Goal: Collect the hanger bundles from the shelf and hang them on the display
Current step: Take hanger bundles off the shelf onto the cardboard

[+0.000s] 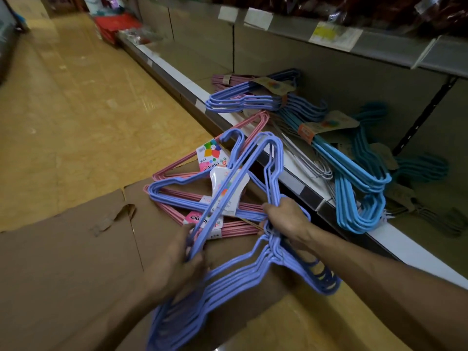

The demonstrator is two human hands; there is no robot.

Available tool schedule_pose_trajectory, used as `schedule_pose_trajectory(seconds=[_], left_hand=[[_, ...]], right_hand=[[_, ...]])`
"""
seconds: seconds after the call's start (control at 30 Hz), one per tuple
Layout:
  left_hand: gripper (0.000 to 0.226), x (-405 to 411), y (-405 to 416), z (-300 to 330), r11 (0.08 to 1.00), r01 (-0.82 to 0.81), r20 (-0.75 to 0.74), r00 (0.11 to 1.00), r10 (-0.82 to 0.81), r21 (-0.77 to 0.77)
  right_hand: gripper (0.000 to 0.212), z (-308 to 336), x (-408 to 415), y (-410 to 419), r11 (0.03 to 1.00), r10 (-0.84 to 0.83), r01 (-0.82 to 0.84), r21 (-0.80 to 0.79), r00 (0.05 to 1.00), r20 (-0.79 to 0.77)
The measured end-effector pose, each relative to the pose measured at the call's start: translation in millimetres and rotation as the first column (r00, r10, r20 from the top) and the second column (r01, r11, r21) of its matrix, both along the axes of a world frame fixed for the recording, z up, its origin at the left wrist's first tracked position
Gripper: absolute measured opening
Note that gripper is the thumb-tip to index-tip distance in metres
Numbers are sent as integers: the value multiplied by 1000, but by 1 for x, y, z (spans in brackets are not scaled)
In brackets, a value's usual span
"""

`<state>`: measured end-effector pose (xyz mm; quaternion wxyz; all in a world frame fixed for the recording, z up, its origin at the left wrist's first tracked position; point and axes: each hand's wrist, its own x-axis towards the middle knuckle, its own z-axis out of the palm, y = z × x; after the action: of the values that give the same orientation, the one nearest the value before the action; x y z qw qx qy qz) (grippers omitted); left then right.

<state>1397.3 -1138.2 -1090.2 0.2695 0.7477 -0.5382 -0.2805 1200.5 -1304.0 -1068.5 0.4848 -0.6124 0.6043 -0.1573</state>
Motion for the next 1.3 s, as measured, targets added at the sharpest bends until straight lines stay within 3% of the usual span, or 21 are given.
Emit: schedule_pose_trajectory(seconds=[0.07,0.13,0.23,0.37,0.47,0.57,0.67,0.83,0.93,1.03,1.13,1.2,1.3], left_hand=[[56,6,4,19,974,31,191,982,13,-225],[55,3,10,40,895,232,469,883,-30,-380],[53,-10,24,56,850,442,632,754,-178,-288],[68,-4,35,42,907,411,739,637,-220,-85],[70,8,39,45,940,341,748,621,-232,8],[66,20,43,45,958,272,665,698,-265,95],[43,20,52,46,941,311,639,698,-323,136],[39,28,68,49,952,305,556,797,-236,-32],[15,37,71,58,950,285,530,829,-177,-128],[30,47,76,60,965,227,457,878,-145,-129],[32,52,81,59,973,141,269,959,-89,-182],[18,49,80,64,988,16,59,998,-7,-151],[11,48,77,69,986,-144,-270,956,116,-84]], right_hand=[[22,18,12,3,999,-39,37,16,994,98],[22,31,23,7,997,-72,65,45,981,179],[20,47,38,17,988,-124,94,123,958,260],[14,57,55,31,954,-194,86,286,906,375],[16,60,64,45,934,-161,10,356,904,396],[24,58,73,54,924,-84,-75,376,918,388],[20,58,78,56,908,-14,-145,394,928,372],[31,75,84,55,850,240,-366,379,909,341],[44,85,89,46,801,462,-507,319,862,210],[57,99,88,36,752,569,-589,295,806,161],[65,96,85,31,772,375,-517,369,840,392],[59,86,86,30,789,237,-480,383,813,532],[53,79,94,35,862,199,-424,278,787,584]])
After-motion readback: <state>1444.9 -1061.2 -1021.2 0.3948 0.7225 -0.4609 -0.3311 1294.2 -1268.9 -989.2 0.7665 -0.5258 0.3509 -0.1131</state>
